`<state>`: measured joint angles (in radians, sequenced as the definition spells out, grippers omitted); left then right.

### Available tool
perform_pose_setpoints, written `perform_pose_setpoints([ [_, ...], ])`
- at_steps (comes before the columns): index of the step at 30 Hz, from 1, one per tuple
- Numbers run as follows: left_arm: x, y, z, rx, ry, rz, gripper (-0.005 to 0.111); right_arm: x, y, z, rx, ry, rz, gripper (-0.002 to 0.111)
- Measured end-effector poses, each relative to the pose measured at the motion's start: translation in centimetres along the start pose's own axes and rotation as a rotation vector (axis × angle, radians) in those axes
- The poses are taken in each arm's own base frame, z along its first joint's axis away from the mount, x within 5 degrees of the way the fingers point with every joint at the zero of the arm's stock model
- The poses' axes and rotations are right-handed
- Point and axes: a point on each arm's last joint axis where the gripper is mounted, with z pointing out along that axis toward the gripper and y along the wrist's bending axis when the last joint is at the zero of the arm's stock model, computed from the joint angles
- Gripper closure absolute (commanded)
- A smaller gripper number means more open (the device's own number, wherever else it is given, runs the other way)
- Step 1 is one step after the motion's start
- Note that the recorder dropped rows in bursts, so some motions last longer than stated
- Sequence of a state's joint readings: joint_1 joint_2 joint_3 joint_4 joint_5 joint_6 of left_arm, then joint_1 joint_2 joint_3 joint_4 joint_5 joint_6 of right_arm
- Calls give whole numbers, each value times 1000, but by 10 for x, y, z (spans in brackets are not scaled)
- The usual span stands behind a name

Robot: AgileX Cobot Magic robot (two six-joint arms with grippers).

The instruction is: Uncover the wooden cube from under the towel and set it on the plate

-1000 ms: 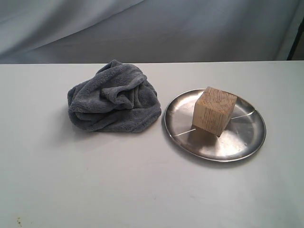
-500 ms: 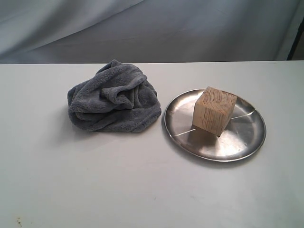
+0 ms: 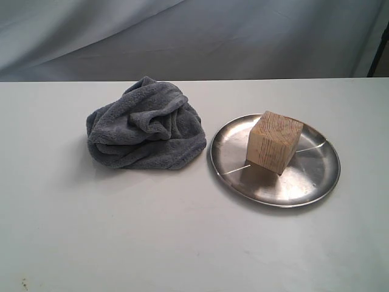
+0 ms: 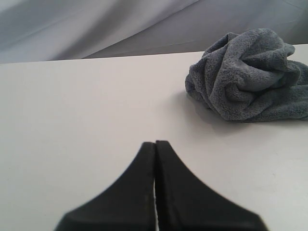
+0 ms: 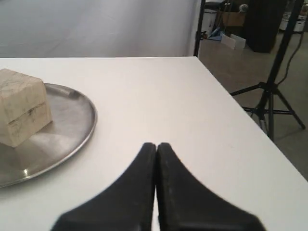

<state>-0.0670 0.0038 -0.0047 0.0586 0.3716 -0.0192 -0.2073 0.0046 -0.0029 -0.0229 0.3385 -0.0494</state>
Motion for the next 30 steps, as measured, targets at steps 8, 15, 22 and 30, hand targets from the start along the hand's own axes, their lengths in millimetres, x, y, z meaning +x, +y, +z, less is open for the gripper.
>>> perform_pose_setpoints([
  [8, 0, 0, 0, 0, 0, 0, 107, 0, 11, -1, -191, -8, -36, 108],
  [15, 0, 0, 0, 0, 0, 0, 107, 0, 16, -2, -288, -13, -52, 108],
  [22, 0, 0, 0, 0, 0, 0, 107, 0, 16, -2, -294, -9, -23, 108],
  [30, 0, 0, 0, 0, 0, 0, 107, 0, 16, -2, -295, -8, -14, 108],
])
